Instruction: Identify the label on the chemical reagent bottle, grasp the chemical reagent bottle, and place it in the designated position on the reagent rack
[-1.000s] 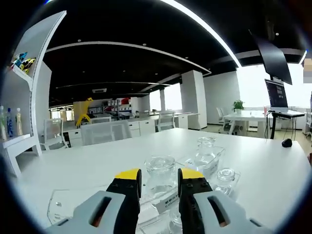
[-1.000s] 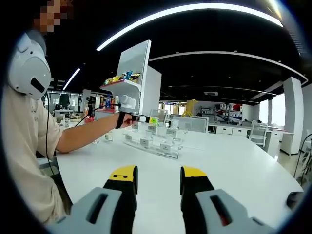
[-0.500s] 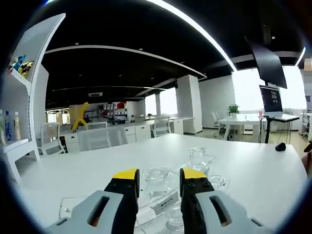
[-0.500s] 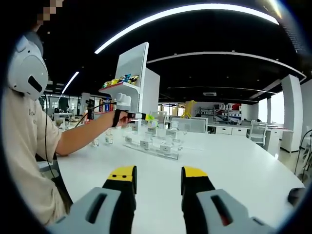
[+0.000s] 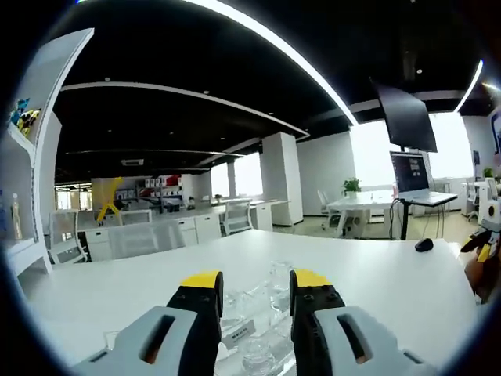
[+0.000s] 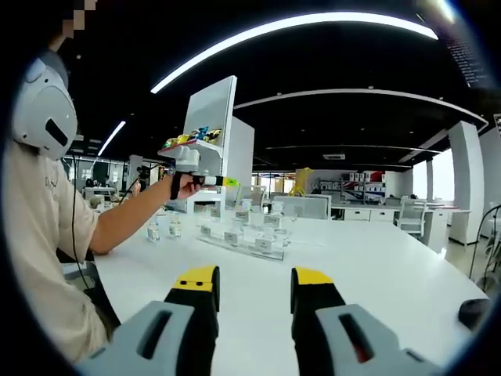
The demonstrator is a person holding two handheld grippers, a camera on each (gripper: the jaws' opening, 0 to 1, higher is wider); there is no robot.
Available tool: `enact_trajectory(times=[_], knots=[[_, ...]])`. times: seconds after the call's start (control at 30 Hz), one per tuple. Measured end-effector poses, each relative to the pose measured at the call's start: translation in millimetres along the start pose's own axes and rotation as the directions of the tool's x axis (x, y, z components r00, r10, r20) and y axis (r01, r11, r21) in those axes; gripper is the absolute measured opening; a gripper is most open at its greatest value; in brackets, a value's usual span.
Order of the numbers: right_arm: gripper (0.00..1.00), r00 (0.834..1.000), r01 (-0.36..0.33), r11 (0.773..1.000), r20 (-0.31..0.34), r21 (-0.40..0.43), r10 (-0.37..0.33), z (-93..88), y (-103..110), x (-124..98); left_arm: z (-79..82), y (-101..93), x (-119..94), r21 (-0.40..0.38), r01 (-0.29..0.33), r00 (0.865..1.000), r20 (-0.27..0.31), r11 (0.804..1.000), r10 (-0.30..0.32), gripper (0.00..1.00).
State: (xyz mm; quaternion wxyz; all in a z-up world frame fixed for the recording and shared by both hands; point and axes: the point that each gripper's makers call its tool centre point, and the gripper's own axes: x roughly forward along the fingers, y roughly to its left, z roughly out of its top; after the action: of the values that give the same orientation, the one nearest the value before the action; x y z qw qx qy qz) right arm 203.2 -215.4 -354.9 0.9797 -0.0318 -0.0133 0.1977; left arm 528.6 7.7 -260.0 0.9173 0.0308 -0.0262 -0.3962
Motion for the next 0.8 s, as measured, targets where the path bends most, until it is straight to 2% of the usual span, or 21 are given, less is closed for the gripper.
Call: enact_trajectory(times=[0.2, 0.53, 0.8], knots=[[0.36, 1.0, 0.007, 1.0, 0.002, 0.008, -0.007, -0.8, -1.1, -6.1, 16.9, -12.7, -11.4, 0.031, 0.022, 1.0, 0.015, 0.999, -0.022, 0.34], [0.36, 0.999, 0.022, 1.0, 0.027, 0.008, -0.022, 10.3, -11.1, -15.8, 29.6, -28.7, -25.0, 0.037, 0.041, 0.999, 0.034, 0.998, -0.042, 0.34], [0.36, 0.999, 0.017, 1.0, 0.041, 0.006, -0.017, 14.6, -3.8, -13.7, 51.1, -47.3, -62.4, 0.087, 0.038, 0.997, 0.065, 0.995, -0.044, 0.34]])
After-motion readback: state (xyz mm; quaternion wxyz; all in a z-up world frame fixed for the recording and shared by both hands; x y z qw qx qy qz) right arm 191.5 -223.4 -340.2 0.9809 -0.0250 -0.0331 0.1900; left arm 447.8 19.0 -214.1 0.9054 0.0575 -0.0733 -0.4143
